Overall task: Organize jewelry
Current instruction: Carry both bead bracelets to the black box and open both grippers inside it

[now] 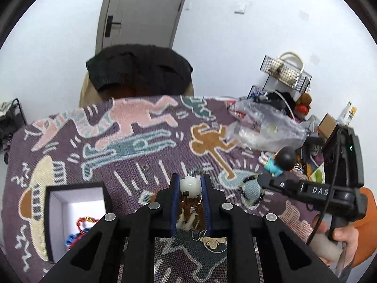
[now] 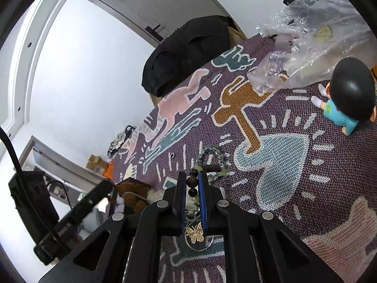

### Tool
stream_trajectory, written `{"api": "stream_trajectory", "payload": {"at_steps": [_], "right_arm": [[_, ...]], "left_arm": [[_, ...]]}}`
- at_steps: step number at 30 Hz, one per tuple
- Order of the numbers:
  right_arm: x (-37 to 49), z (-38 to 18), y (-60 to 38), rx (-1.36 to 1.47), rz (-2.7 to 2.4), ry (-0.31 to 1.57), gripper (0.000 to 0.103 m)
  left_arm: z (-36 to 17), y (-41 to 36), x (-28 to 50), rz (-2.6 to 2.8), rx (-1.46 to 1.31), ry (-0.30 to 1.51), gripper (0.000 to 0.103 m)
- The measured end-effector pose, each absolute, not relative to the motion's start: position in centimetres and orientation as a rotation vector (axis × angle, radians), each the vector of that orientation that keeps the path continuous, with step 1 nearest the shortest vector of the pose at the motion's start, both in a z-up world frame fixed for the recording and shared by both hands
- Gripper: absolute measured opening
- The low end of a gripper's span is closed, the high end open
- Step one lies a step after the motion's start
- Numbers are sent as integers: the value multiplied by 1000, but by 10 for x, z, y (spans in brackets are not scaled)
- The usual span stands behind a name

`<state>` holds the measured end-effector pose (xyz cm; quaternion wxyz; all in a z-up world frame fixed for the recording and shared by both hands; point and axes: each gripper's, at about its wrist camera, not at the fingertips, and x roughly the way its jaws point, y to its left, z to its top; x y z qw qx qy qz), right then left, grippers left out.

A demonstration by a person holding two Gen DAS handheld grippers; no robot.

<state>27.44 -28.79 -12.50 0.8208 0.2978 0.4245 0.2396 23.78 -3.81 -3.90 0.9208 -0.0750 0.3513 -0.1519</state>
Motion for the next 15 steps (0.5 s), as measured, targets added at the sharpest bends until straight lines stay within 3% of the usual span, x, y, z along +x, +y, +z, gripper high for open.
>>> {"api": "stream_trajectory", "payload": {"at_steps": [15], "right_arm": [[255,-97,-290,622,535,846,11]], "left_arm": [[32,-32,210,-285,-88,563,19]]}}
